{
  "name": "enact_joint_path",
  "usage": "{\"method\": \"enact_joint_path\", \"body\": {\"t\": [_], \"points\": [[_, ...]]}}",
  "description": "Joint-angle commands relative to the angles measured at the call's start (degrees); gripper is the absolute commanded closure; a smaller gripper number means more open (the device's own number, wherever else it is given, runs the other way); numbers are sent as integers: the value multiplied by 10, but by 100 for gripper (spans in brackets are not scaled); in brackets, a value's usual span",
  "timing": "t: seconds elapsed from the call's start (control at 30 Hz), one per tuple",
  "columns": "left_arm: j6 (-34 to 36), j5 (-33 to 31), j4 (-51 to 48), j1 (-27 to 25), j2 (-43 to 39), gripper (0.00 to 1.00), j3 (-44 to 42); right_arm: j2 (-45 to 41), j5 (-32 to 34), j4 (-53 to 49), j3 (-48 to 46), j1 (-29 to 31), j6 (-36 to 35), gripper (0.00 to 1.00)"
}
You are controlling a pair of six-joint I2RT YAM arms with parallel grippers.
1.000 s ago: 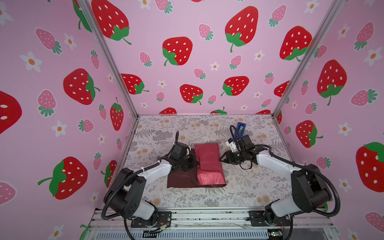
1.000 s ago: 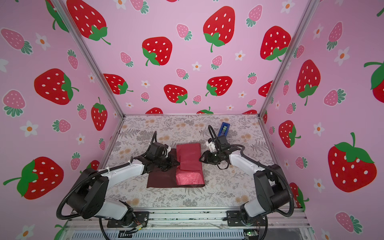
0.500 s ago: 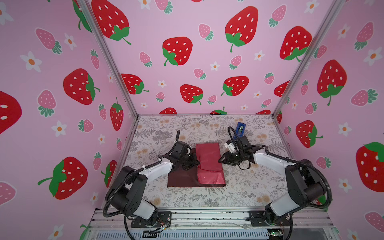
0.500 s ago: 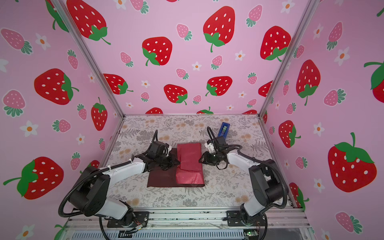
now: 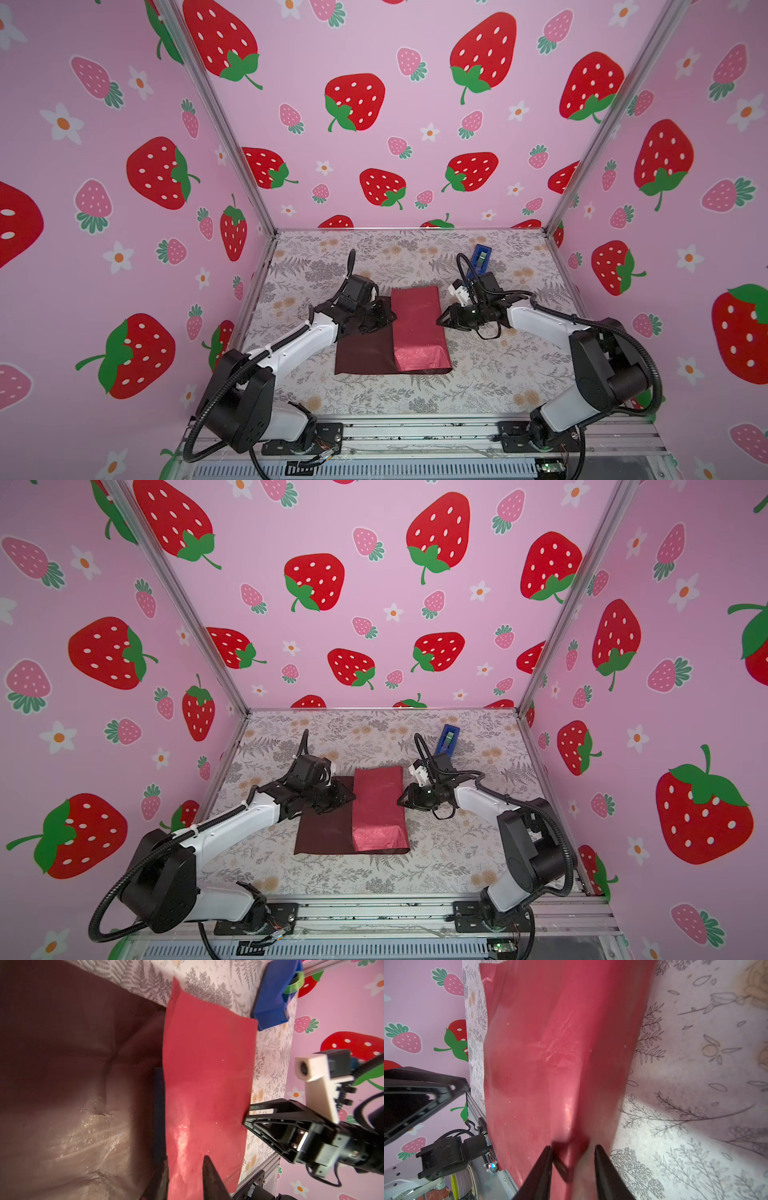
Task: Wrap the gift box in paper
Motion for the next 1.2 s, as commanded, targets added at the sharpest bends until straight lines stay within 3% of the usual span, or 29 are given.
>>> {"method": "enact_joint_path", "body": {"t": [0.0,0.17,0.4,0.7,0.93,1.17], "points": [[3,-11,-37,-12,-6,68,34,5,29,-17,-19,-1,-4,64],[1,0,-43,-42,35,68,59,5,29,-14,-21,-1,-2,64],[18,-57,-89,-39,53,67,64,0,27,-13,-23,-1,-1,64],[2,6,-2,-16,77,62,23,-2,26,-8,-26,-1,1,65],[-8,8,26,-9,83,60,11,-8,26,-8,-29,-1,3,64],[-8,7,43,-5,70,80,8,-12,25,-7,-32,-1,4,65]]}}
